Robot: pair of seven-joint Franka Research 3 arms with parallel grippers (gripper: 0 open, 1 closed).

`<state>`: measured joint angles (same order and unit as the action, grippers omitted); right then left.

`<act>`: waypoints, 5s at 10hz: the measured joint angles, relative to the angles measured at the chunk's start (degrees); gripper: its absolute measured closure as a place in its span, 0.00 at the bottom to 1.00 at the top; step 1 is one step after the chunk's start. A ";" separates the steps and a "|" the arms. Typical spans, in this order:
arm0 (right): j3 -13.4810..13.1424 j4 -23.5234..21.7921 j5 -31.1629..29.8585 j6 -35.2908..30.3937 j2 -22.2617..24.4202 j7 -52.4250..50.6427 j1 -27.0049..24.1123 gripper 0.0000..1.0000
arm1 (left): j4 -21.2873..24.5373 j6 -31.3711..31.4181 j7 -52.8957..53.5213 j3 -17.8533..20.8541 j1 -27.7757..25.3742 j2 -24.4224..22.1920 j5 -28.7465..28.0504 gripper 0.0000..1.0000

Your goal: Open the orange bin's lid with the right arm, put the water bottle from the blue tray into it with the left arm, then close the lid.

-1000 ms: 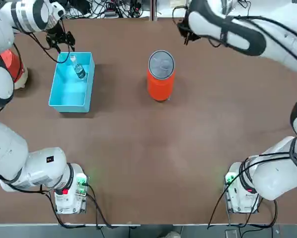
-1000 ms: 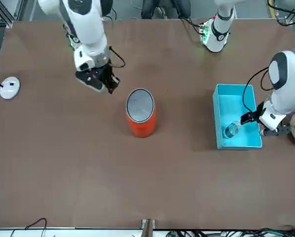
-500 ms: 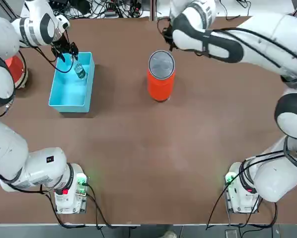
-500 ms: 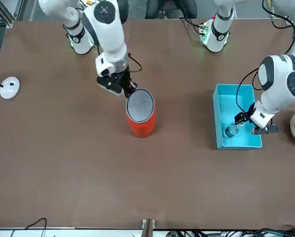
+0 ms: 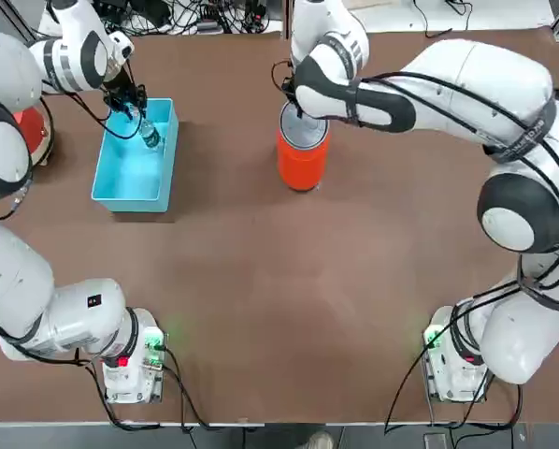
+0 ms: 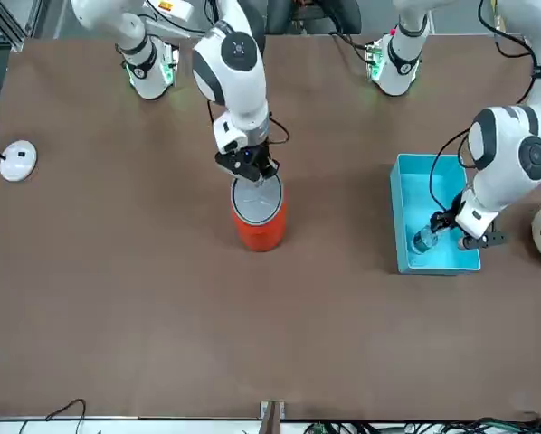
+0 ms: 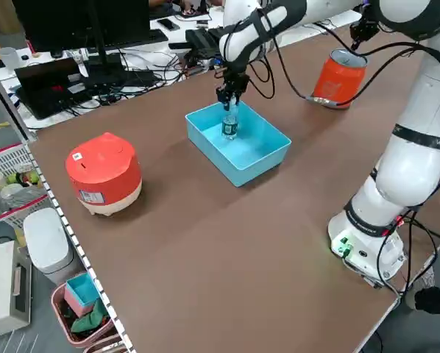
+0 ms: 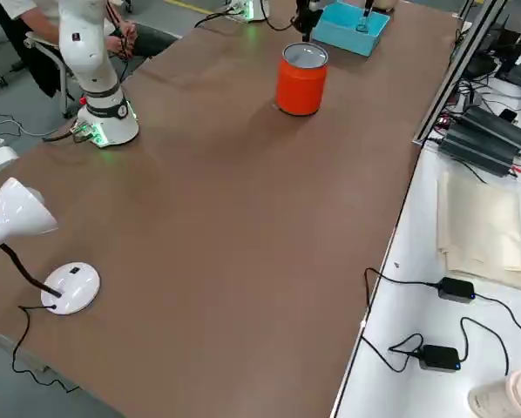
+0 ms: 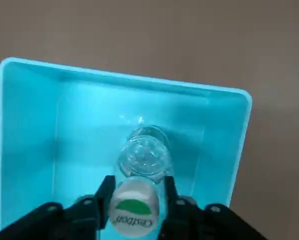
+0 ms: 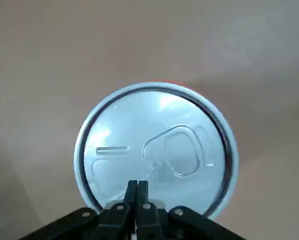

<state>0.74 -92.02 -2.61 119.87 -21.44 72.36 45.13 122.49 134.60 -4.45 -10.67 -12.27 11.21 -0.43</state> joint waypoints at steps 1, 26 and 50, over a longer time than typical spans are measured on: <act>-0.03 0.00 -0.03 0.93 -0.68 0.04 0.02 0.95 | -0.03 0.00 0.00 0.00 0.02 -0.01 0.00 0.62; -1.47 10.35 -1.97 -20.30 2.30 -12.36 -11.20 0.98 | -33.10 -19.87 -67.49 -25.34 18.12 4.58 3.55 0.63; -0.35 8.00 -0.97 -16.54 1.55 -6.15 -2.08 0.98 | -35.18 -39.15 -13.92 -1.45 5.86 -2.64 -0.64 0.00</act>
<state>0.39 -84.02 -3.59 103.33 -19.89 66.20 43.05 87.31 95.45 -18.37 -12.12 -6.42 8.56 -1.06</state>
